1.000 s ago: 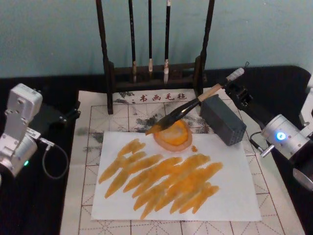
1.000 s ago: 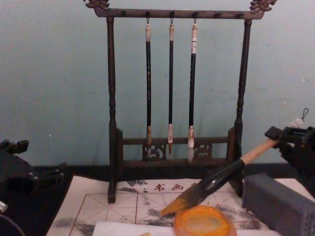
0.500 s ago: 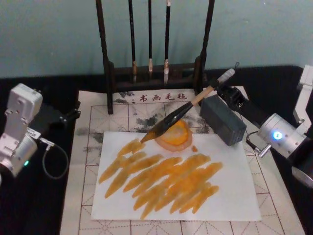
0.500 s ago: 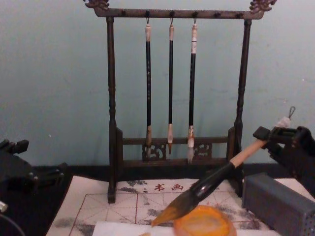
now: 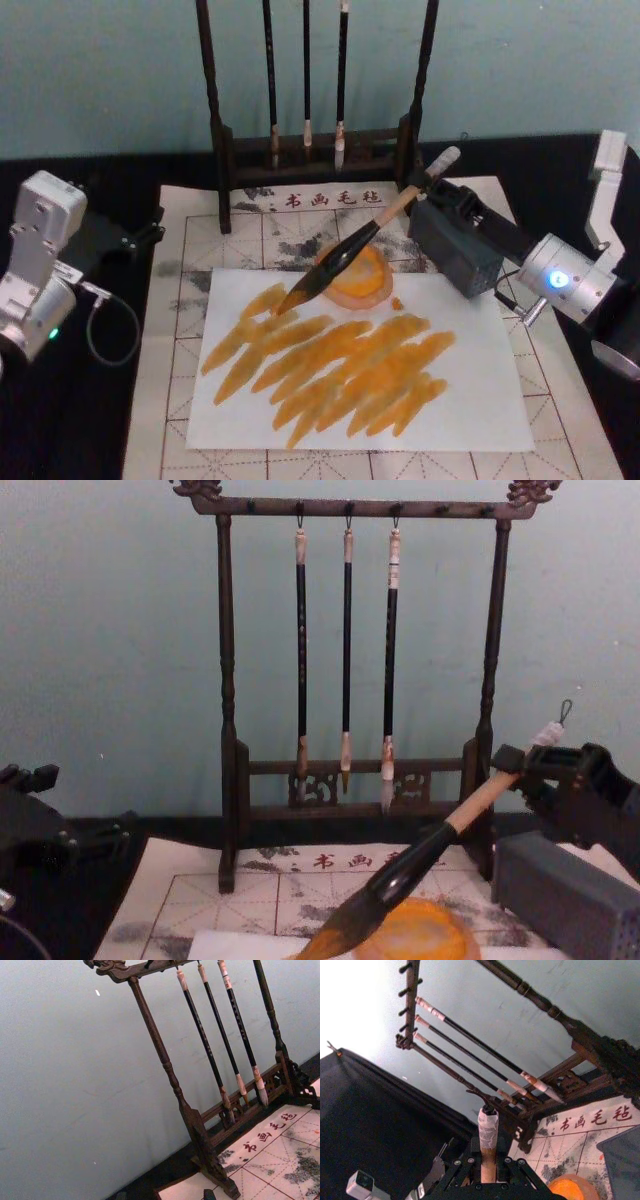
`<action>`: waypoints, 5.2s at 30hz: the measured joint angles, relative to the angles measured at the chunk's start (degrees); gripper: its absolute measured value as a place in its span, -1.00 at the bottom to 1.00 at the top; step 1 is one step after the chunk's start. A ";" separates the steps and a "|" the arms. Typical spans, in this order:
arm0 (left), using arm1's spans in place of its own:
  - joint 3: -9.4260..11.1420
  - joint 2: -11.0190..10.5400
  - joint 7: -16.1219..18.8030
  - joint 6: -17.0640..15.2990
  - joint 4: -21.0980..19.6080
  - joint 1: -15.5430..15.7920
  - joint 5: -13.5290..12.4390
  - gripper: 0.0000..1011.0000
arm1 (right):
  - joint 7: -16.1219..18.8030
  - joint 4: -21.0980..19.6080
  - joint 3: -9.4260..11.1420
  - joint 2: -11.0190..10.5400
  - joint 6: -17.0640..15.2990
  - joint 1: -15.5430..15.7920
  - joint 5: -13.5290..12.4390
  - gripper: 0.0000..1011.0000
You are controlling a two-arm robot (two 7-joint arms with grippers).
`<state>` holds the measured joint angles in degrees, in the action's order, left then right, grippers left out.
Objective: Pick up the brush from the inkstone, write on the paper, then place the brush back to its original position.
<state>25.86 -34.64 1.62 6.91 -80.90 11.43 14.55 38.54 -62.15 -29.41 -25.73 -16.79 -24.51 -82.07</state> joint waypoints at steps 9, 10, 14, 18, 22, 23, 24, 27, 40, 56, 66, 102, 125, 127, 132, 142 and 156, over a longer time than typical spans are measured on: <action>0.00 0.00 0.00 0.00 0.00 0.00 0.00 0.98 | 2.51 0.40 -2.96 -0.79 -0.88 -1.33 0.85 -0.64; 0.00 0.00 0.00 0.00 0.00 0.00 0.00 0.98 | 2.70 0.40 -3.24 -0.88 -0.96 -1.44 0.95 -0.64; 0.00 0.00 0.00 0.00 0.00 0.00 0.00 0.98 | 3.70 0.17 -4.65 -1.36 -1.42 -1.89 1.49 -0.64; 0.00 0.00 0.00 0.00 0.00 0.00 0.00 0.98 | 4.39 -0.10 -5.67 -1.71 -1.72 -2.08 1.86 -0.64; 0.00 0.00 0.00 0.00 0.00 0.00 0.00 0.98 | 4.92 -0.35 -6.64 -1.96 -1.90 -2.16 2.30 -0.64; 0.00 0.00 0.00 0.00 0.00 0.00 0.00 0.98 | 5.03 -0.40 -6.83 -2.00 -1.92 -2.18 2.38 -0.64; 0.00 0.00 0.00 0.00 0.00 -0.01 0.00 0.98 | 5.14 -0.43 -6.95 -2.03 -1.95 -2.20 2.42 -0.64; 0.00 0.00 0.00 0.00 0.00 0.00 0.00 0.98 | 5.44 -0.83 -7.65 -2.23 -2.08 -2.24 2.65 -0.64; 0.00 0.00 0.00 0.00 0.00 0.00 0.00 0.98 | 6.16 -2.24 -10.26 -2.29 -2.58 -2.34 3.74 -0.64; 0.00 0.00 0.00 0.00 0.00 0.00 0.00 0.98 | 6.29 -2.04 -12.58 -1.20 -2.28 -3.44 5.76 -0.64; 0.00 0.00 0.00 0.00 0.00 0.00 0.00 0.98 | 6.24 -1.22 -13.31 -0.36 -1.80 -3.92 7.13 -0.64; 0.00 0.00 0.00 0.00 0.00 0.00 0.00 0.98 | 4.87 0.46 -10.82 -0.08 -0.93 -3.70 8.83 -0.64; 0.00 0.00 0.00 0.00 0.00 0.00 0.00 0.98 | 3.04 0.56 -6.20 -1.00 0.03 -2.56 5.61 -0.64; 0.00 0.00 0.00 0.00 0.00 0.00 0.00 0.98 | 2.90 0.12 -5.84 -1.22 0.17 -2.31 5.21 -0.64; 0.00 0.00 0.00 0.00 0.00 0.00 0.00 0.98 | 2.58 -0.29 -5.52 -1.46 0.40 -2.09 4.76 -0.64; 0.00 0.00 0.00 0.00 0.00 0.00 0.00 0.98 | 2.05 -0.91 -5.39 -1.71 0.76 -1.75 4.40 -0.64; 0.00 0.00 0.00 0.00 0.00 0.00 0.00 0.98 | -1.29 -2.97 -3.35 -1.98 2.67 0.23 2.37 -0.64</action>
<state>25.86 -34.65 1.62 6.91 -80.90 11.43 14.55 37.25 -65.12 -32.76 -27.70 -14.11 -24.29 -79.69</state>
